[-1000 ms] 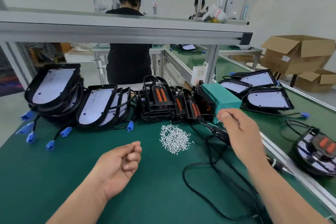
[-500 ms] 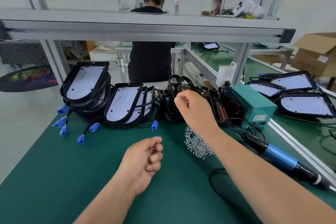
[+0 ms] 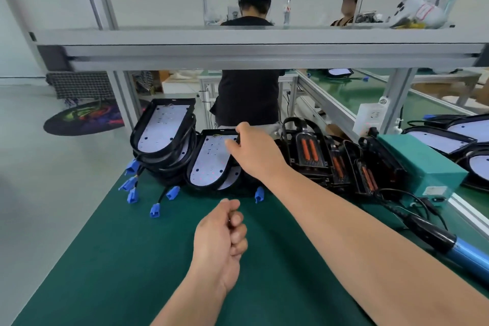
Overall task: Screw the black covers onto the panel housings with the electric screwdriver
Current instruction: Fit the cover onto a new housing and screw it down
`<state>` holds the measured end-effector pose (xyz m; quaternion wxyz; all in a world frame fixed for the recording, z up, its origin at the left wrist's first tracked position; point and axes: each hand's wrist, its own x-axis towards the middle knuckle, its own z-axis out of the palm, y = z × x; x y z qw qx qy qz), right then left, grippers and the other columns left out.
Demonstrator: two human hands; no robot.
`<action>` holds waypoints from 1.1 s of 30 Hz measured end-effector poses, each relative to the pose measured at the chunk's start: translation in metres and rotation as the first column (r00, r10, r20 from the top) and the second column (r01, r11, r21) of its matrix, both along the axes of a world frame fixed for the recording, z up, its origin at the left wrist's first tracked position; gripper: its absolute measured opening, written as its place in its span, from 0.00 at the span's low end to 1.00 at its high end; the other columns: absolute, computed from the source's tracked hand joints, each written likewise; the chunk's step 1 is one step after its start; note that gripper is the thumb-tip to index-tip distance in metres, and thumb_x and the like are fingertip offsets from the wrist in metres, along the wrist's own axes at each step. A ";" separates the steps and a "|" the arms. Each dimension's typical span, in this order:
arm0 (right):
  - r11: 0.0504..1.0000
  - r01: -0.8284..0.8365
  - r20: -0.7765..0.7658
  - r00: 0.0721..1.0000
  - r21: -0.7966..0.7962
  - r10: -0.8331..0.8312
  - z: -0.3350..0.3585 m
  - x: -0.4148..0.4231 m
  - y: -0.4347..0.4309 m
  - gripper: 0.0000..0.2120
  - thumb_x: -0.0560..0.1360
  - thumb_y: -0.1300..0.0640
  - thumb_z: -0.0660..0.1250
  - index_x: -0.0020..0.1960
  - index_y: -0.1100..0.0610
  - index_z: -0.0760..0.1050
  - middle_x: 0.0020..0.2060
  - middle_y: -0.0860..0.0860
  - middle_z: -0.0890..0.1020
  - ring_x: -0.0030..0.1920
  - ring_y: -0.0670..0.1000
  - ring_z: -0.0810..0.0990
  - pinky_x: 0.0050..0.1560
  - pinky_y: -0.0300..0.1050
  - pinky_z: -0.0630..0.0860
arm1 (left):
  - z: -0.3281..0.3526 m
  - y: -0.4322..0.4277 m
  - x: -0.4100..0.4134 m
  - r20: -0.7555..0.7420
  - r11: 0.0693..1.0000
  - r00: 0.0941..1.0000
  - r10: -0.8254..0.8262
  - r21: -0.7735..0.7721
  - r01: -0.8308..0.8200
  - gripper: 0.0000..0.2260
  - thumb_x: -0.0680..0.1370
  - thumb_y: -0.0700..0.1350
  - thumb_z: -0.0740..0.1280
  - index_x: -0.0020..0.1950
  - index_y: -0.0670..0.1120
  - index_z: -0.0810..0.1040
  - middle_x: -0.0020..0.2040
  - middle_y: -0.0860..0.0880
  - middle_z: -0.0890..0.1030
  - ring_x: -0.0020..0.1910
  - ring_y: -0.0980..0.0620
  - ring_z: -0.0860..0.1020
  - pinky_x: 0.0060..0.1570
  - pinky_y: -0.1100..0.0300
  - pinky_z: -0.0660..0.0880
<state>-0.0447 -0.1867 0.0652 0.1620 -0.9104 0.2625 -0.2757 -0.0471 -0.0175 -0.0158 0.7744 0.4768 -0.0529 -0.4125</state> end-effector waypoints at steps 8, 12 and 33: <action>0.996 0.071 0.146 0.986 0.045 -0.077 0.006 0.043 -0.021 0.20 0.84 0.47 0.64 0.63 0.64 0.76 0.51 0.59 0.81 0.48 0.61 0.81 0.50 0.57 0.80 | 0.002 0.003 0.010 -0.033 0.993 0.992 0.120 -0.006 -0.121 0.07 0.85 0.46 0.63 0.57 0.43 0.76 0.33 0.51 0.69 0.27 0.54 0.58 0.22 0.61 0.53; 1.000 -0.001 0.196 0.981 0.024 -0.004 0.019 0.080 -0.009 0.24 0.84 0.41 0.62 0.58 0.63 0.77 0.42 0.58 0.83 0.43 0.59 0.82 0.44 0.56 0.80 | -0.001 0.002 0.010 -0.037 0.990 0.990 0.139 -0.004 -0.139 0.09 0.85 0.47 0.62 0.57 0.43 0.77 0.33 0.51 0.69 0.26 0.54 0.58 0.21 0.61 0.55; 0.921 -0.137 0.317 0.948 0.366 0.015 0.041 0.122 -0.009 0.08 0.80 0.56 0.64 0.50 0.61 0.70 0.38 0.53 0.73 0.36 0.53 0.69 0.36 0.49 0.65 | -0.010 -0.002 0.012 -0.059 0.989 0.987 0.149 -0.011 -0.150 0.11 0.85 0.46 0.62 0.61 0.40 0.77 0.32 0.50 0.68 0.25 0.53 0.57 0.21 0.62 0.55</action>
